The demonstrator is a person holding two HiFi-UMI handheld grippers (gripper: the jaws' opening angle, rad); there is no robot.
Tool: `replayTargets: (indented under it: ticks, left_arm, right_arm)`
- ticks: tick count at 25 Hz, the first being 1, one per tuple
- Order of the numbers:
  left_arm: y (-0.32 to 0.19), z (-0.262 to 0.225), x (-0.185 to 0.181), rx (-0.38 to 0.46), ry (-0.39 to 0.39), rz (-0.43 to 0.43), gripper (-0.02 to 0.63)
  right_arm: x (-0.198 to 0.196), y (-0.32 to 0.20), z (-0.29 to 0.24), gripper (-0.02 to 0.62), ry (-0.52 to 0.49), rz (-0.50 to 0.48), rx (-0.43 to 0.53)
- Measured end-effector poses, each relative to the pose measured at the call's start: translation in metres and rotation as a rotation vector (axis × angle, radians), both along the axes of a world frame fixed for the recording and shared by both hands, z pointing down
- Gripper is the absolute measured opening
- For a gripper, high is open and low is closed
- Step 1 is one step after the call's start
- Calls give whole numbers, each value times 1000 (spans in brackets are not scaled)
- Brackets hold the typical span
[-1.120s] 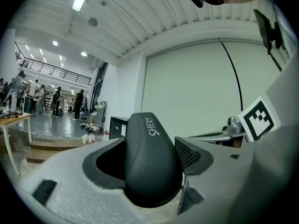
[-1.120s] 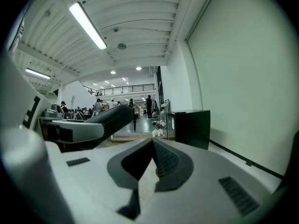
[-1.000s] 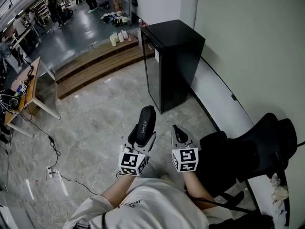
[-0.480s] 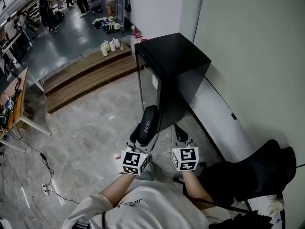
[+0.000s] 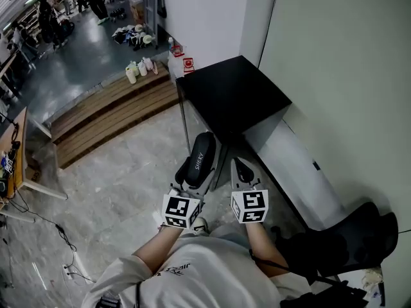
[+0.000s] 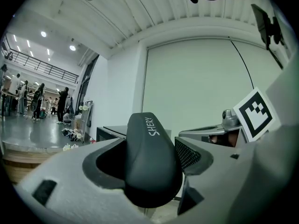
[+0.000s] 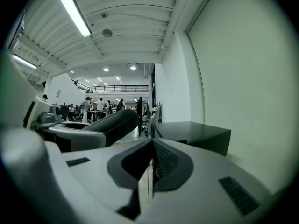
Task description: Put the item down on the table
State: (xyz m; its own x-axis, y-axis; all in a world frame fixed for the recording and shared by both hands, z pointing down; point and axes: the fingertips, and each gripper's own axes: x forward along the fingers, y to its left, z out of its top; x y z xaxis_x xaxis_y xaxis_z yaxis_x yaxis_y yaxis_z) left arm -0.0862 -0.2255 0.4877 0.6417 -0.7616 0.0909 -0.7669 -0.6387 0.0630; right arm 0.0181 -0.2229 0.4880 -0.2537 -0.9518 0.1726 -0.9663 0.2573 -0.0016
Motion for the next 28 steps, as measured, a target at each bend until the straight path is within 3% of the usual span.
replayTargets:
  ticks: [7,17,21,28]
  left_arm:
    - [-39,-3,26,-33,10,-34,344]
    - [-71,-9,43,-18,9,-79,344]
    - [-93,-18,45,-12,-18,-81,344]
    - [-178,-40,57,-29,-106,-63,344]
  right_arm:
    - [18,-42,-9,3,-4,-42,11]
    - [29,-76,-10,3,-9,-88,8]
    - [35,-83,-15,3,-14,-90,18]
    - [33,-96,-24,3,-23,-104,39]
